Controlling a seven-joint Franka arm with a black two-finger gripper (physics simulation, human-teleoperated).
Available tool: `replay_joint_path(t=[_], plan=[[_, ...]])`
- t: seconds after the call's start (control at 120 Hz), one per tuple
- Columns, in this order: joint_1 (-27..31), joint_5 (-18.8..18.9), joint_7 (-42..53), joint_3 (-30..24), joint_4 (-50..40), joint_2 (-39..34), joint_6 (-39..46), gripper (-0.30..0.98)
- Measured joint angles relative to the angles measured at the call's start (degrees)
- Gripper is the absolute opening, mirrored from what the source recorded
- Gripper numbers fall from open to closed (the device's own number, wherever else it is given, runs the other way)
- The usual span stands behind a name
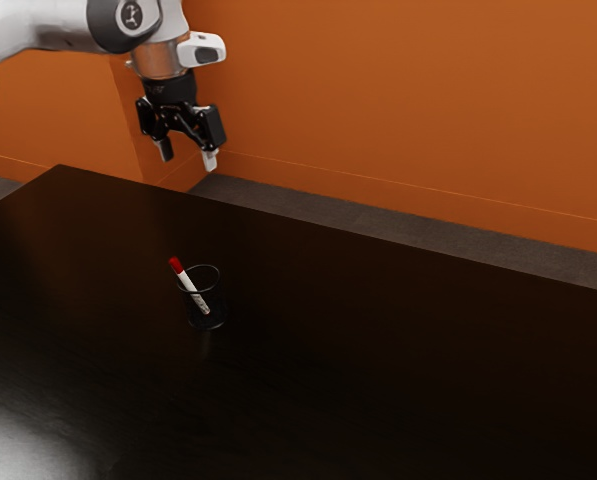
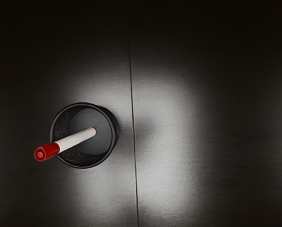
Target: Take the marker out of the pen holder and place it to the left of the pen holder.
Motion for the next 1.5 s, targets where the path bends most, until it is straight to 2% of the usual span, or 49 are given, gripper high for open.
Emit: replay_joint_path(t=[0.25,0.408,0.567,0.667,0.833,1.025,1.125,1.292,1.5], plan=[[0.24,-0.46,1.35,-0.04,0.58,1.62,0.53,0.69],[1.78,-0.24,3.13,0.38,6.37,12.48,5.55,0.69],[1.70,1.37,5.52,2.50,9.72,19.52,9.67,0.69],[1.87,3.98,6.74,2.93,10.30,21.41,8.76,0.69],[0.64,10.32,8.44,2.86,9.04,21.75,2.57,0.69],[-5.67,22.23,10.83,2.42,-2.90,17.61,-0.50,0.69],[-7.22,26.51,12.43,2.55,-7.84,15.96,0.11,0.69],[-7.57,30.23,16.60,2.57,-12.26,14.92,2.28,0.69],[-7.09,31.49,22.54,2.64,-14.86,14.44,5.07,0.69]])
